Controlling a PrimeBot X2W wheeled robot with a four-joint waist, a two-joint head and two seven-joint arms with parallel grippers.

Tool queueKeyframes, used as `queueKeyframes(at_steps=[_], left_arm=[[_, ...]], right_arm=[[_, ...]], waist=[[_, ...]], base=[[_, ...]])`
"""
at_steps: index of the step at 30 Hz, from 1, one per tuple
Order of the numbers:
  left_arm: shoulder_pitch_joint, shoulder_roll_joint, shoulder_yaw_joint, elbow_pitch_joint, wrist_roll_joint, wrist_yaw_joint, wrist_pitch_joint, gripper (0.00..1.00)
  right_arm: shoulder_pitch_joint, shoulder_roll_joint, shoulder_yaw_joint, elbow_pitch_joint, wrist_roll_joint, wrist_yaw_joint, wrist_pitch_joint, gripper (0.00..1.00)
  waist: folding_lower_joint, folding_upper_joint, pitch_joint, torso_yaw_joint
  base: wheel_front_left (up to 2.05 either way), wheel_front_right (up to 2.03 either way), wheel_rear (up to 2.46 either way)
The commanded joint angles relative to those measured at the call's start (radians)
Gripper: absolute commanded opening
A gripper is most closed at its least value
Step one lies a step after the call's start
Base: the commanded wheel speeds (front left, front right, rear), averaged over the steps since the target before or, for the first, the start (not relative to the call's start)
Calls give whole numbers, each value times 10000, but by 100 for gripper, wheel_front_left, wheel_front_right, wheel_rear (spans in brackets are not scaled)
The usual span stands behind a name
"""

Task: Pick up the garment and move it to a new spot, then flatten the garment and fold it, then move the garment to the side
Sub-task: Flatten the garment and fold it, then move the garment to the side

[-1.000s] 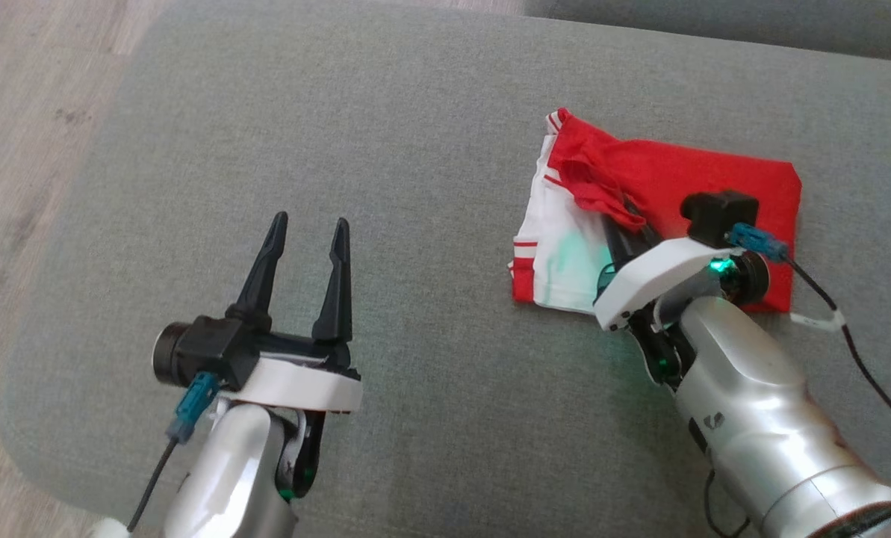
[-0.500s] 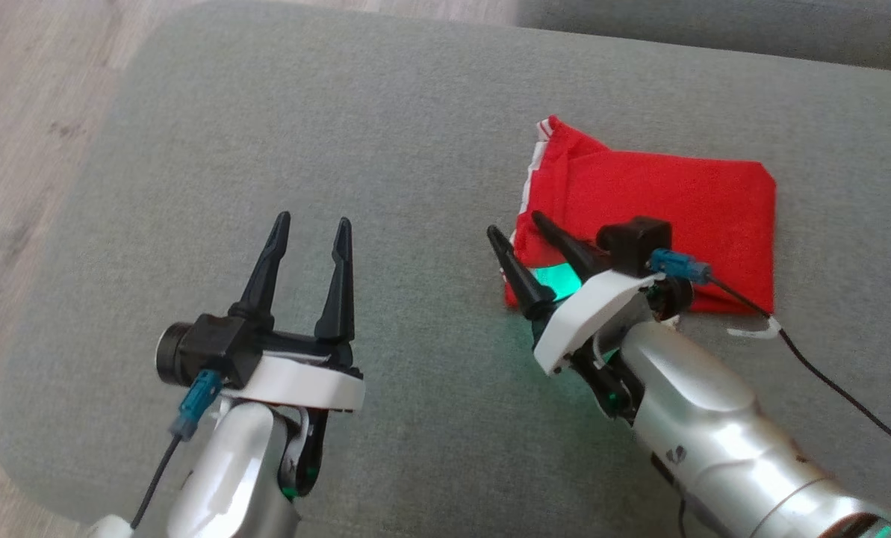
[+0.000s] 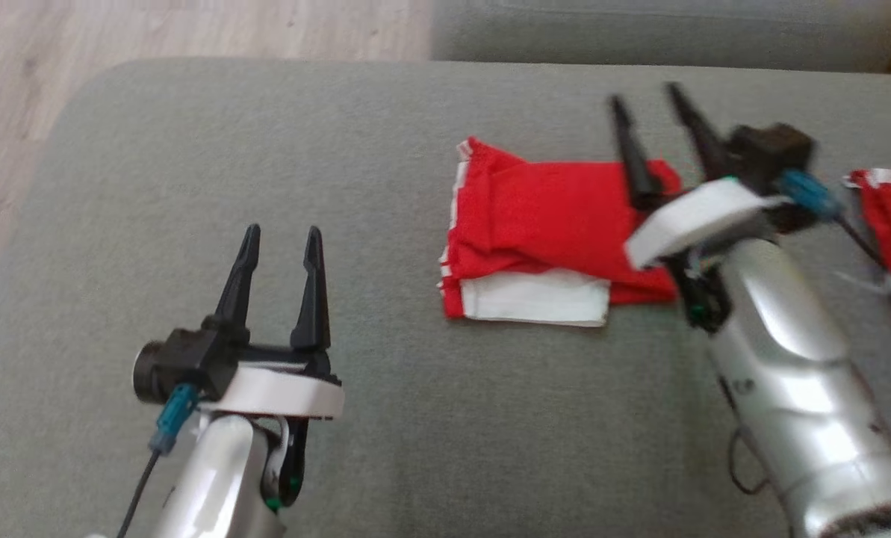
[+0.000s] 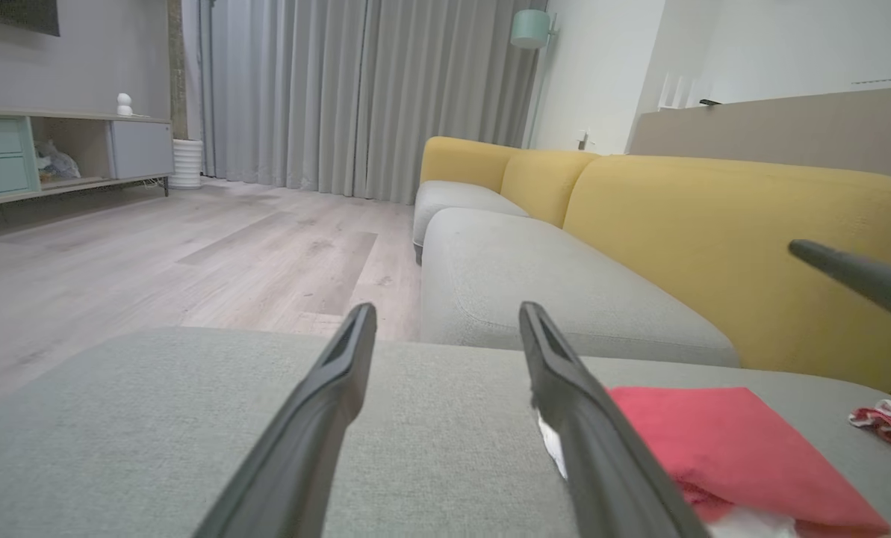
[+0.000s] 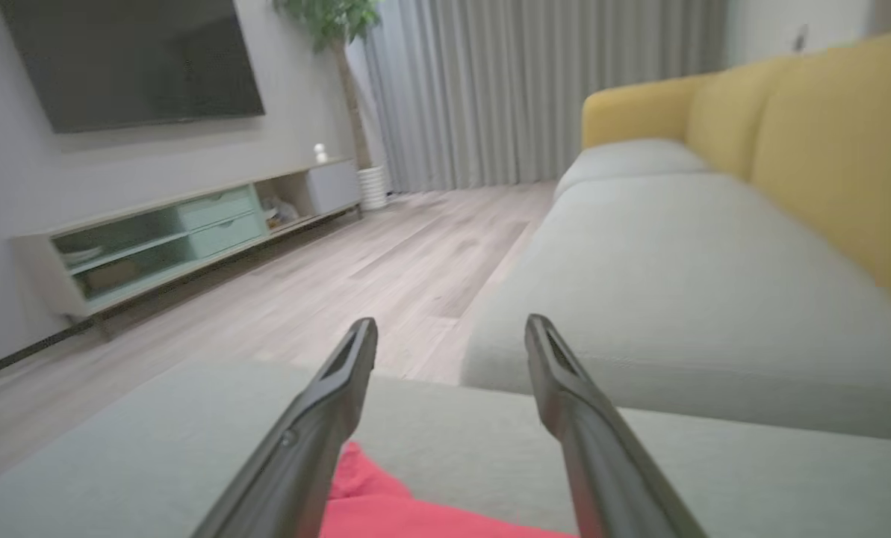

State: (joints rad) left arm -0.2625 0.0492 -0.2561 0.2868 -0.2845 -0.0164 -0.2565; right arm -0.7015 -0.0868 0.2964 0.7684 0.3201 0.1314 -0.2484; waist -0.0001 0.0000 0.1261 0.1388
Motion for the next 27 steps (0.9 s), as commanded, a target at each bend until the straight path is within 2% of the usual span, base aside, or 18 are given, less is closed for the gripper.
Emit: queueKeyframes(at_steps=[1,6,11,18,27], left_arm=[[-155,101,396,-350,104,57,-53,100],[12,97,631,-384,128,42,-53,100],[313,74,876,-454,141,19,-53,100],[845,41,1271,-540,211,-61,-53,100],[730,17,1327,-615,276,-167,-53,100]], right_arm=[[398,63,-162,-476,-303,-7,-131,100],[2105,122,-1830,-2256,-1942,-7,-132,100],[3664,325,-2817,-3974,-2538,-7,-132,100],[5126,361,-2879,-5156,-1973,-7,-133,100],[5273,364,-2822,-5467,-1784,-7,-133,100]], waist=[[1,0,-177,-269],[1,0,-314,-735],[1,0,-349,-1178],[1,0,-271,-1444],[1,0,-30,-1357]], base=[[0,0,0],[0,0,0],[0,0,0],[0,0,0],[0,0,0]])
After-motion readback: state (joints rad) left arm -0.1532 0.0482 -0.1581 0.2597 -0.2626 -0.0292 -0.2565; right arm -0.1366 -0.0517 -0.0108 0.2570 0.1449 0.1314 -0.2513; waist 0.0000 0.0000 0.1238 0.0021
